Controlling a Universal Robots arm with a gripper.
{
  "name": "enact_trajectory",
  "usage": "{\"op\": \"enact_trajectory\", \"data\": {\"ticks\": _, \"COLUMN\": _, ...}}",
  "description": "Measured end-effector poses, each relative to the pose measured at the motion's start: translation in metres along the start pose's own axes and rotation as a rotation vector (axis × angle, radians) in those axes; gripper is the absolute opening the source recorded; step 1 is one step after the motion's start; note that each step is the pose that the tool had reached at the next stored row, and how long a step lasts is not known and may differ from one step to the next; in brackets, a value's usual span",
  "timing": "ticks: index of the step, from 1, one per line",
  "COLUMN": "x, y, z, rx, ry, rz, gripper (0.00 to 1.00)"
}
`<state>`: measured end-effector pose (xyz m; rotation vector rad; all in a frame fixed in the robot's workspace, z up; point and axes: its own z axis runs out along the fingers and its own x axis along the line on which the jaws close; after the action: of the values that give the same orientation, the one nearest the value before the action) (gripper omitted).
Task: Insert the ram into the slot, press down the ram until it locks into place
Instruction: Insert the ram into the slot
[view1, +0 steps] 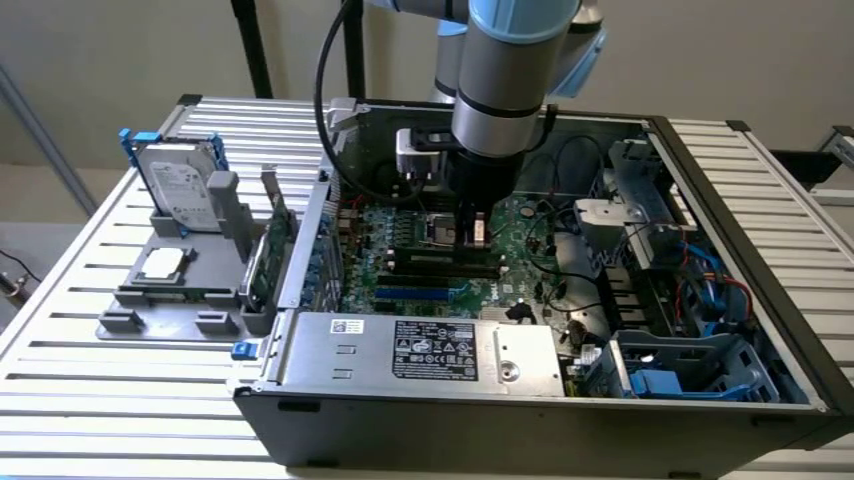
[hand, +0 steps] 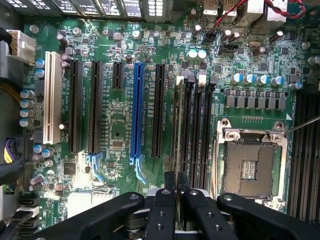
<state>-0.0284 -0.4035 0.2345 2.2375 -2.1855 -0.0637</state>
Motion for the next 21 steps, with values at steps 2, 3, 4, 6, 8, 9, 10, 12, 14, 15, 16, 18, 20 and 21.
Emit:
{"op": "enact_trajectory", "data": {"ticks": 2, "x": 0.0, "y": -0.0001, "z": 0.0012, "rx": 0.0, "ry": 0.0, "rz": 0.0, "gripper": 0.13}}
{"op": "enact_trajectory", "data": {"ticks": 3, "x": 0.0, "y": -0.0001, "z": 0.0019, "rx": 0.0001, "ry": -0.0001, "rz": 0.0, "gripper": 0.13}}
{"op": "enact_trajectory", "data": {"ticks": 4, "x": 0.0, "y": -0.0001, "z": 0.0023, "rx": 0.0, "ry": 0.0, "rz": 0.0, "gripper": 0.13}}
{"op": "enact_trajectory", "data": {"ticks": 6, "x": 0.0, "y": -0.0001, "z": 0.0027, "rx": 0.0009, "ry": 0.0, "rz": 0.0, "gripper": 0.13}}
{"op": "enact_trajectory", "data": {"ticks": 8, "x": 0.0, "y": -0.0003, "z": 0.0028, "rx": 0.0026, "ry": 0.0, "rz": 0.0, "gripper": 0.13}}
{"op": "enact_trajectory", "data": {"ticks": 9, "x": 0.0, "y": -0.0004, "z": 0.0028, "rx": 0.0028, "ry": 0.0, "rz": 0.0, "gripper": 0.13}}
{"op": "enact_trajectory", "data": {"ticks": 10, "x": 0.0, "y": -0.0006, "z": 0.0028, "rx": 0.0029, "ry": 0.0, "rz": 0.0, "gripper": 0.13}}
{"op": "enact_trajectory", "data": {"ticks": 12, "x": 0.0, "y": -0.001, "z": 0.0028, "rx": 0.0033, "ry": -0.0001, "rz": 0.0, "gripper": 0.13}}
{"op": "enact_trajectory", "data": {"ticks": 14, "x": 0.0, "y": -0.0011, "z": 0.0028, "rx": 0.0042, "ry": -0.0002, "rz": 0.0, "gripper": 0.13}}
{"op": "enact_trajectory", "data": {"ticks": 15, "x": 0.0, "y": -0.0011, "z": 0.0028, "rx": 0.0048, "ry": -0.0001, "rz": 0.0, "gripper": 0.13}}
{"op": "enact_trajectory", "data": {"ticks": 16, "x": 0.0, "y": -0.0011, "z": 0.0029, "rx": 0.0054, "ry": -0.0001, "rz": 0.0, "gripper": 0.13}}
{"op": "enact_trajectory", "data": {"ticks": 18, "x": 0.0, "y": -0.0011, "z": 0.0029, "rx": 0.0069, "ry": -0.0001, "rz": 0.0, "gripper": 0.13}}
{"op": "enact_trajectory", "data": {"ticks": 20, "x": 0.0, "y": -0.0011, "z": 0.0029, "rx": 0.0081, "ry": 0.0, "rz": 0.0, "gripper": 0.13}}
{"op": "enact_trajectory", "data": {"ticks": 21, "x": 0.0, "y": -0.0011, "z": 0.003, "rx": 0.0089, "ry": 0.0001, "rz": 0.0, "gripper": 0.13}}
